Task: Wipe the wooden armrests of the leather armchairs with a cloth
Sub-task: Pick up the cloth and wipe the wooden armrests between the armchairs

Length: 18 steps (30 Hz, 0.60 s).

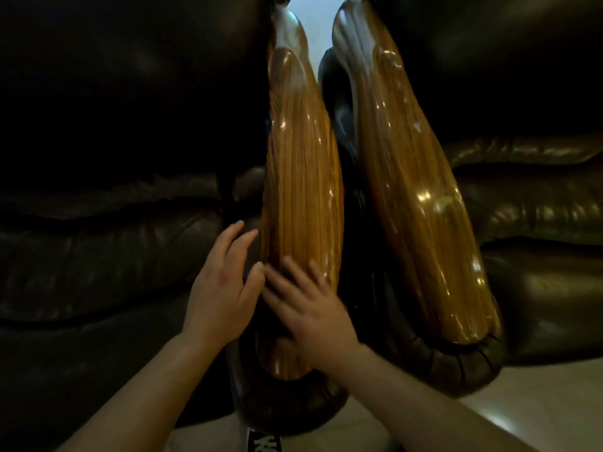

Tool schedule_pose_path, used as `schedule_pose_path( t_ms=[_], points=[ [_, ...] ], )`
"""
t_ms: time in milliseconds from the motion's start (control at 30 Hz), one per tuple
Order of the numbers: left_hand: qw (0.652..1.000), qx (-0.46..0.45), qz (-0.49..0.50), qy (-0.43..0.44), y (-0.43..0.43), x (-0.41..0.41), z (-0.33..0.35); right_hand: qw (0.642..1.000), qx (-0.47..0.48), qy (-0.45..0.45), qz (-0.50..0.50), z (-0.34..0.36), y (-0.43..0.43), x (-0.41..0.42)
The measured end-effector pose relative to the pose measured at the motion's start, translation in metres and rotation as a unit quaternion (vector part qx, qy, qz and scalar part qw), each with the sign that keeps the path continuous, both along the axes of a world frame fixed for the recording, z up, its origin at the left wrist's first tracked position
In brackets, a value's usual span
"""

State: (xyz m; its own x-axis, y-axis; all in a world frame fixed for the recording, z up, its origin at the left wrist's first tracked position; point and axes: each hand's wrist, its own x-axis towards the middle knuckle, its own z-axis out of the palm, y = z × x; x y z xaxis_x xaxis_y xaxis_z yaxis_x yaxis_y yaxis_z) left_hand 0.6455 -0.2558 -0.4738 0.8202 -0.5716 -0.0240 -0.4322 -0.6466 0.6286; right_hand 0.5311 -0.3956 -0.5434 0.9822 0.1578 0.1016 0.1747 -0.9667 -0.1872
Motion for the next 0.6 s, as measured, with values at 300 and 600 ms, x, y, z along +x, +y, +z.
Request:
schedule_pose_path(
  t_ms=[300,600],
  points=[
    [0.997,0.019,-0.032,-0.067,-0.058,-0.011,-0.009,0.975,0.122,-0.035,-0.181,0.026,-0.052,0.002],
    [0.985,0.075,-0.077,-0.136,-0.116,0.01,-0.003,0.942,0.172,-0.109,-0.267,0.054,-0.138,-0.05]
  ],
)
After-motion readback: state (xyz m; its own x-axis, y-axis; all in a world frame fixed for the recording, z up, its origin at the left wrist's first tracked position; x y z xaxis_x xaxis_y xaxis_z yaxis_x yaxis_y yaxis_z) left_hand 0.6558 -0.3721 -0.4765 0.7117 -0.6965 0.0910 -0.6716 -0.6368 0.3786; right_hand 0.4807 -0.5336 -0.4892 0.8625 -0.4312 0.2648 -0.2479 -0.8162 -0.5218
